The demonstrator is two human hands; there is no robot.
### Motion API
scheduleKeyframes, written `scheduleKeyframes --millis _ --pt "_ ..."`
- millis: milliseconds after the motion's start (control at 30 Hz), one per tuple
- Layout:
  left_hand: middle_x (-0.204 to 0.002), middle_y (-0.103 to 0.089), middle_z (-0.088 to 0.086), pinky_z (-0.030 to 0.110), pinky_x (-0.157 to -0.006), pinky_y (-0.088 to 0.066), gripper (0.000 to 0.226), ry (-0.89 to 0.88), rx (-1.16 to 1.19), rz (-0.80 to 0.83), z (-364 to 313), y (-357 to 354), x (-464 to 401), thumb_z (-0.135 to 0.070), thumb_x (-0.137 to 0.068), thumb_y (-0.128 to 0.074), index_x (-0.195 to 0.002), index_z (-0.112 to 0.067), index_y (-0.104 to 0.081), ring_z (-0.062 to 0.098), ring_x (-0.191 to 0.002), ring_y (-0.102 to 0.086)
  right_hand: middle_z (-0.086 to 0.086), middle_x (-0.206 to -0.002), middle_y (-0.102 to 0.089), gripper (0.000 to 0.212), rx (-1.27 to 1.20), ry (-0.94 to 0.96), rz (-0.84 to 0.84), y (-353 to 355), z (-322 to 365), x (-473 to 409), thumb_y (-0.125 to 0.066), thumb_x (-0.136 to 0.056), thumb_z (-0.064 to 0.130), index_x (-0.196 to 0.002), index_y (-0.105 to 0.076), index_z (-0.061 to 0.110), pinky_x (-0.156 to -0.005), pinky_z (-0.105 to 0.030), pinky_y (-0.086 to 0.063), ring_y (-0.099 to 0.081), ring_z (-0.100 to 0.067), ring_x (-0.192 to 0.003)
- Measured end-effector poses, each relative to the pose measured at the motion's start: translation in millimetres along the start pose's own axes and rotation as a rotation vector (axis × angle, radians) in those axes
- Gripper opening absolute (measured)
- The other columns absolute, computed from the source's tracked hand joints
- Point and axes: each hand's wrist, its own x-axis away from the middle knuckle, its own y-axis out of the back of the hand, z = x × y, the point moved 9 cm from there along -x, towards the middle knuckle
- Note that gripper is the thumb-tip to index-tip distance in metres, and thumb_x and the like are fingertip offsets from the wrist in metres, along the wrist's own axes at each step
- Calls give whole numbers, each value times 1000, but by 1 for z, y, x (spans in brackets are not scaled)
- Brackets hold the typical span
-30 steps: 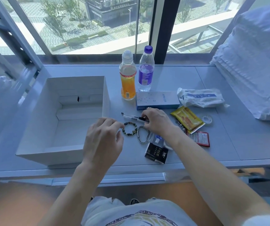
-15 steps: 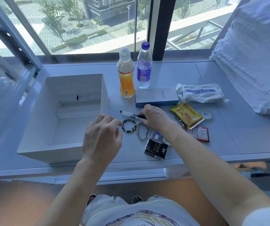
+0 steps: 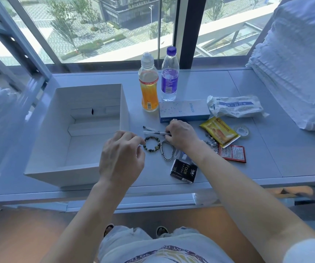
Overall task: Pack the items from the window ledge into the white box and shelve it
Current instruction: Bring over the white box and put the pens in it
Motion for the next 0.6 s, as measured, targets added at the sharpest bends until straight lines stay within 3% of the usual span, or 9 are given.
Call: scheduleKeyframes --millis 267,433,500,600 --pt "-101 -73 -8 36 -78 -52 18 8 124 19 1 2 0 -15 -87 -70 -102 -24 -75 18 -105 -62 0 -89 -63 19 -18 94 -206 35 10 22 -65 -99 21 -95 -80 11 -71 -37 -54 -60 -21 -78" --pt "-116 -67 -5 32 -93 -48 27 -10 284 -46 2 12 1 -14 -91 -70 -118 -19 -70 18 -112 -56 1 -87 -61 14 6 230 -359 67 22 73 -68 -97 21 -92 -77 12 -67 -38 -53 -59 -21 -77" --pt "-124 -63 0 38 -97 -49 33 -56 258 -41 -5 14 1 -22 -94 -69 -126 -16 -67 22 -118 -53 2 -89 -62 12 -2 285 -391 73 25 93 -69 -98 21 -96 -77 13 -67 -37 -52 -59 -20 -78" --pt "-136 -58 4 55 -107 -42 48 -149 157 118 -24 2 -2 -41 -97 -59 -138 -15 -60 28 -133 -46 0 -96 -65 15 -15 331 -467 79 28 116 -67 -100 21 -105 -77 11 -68 -38 -54 -63 -22 -79"
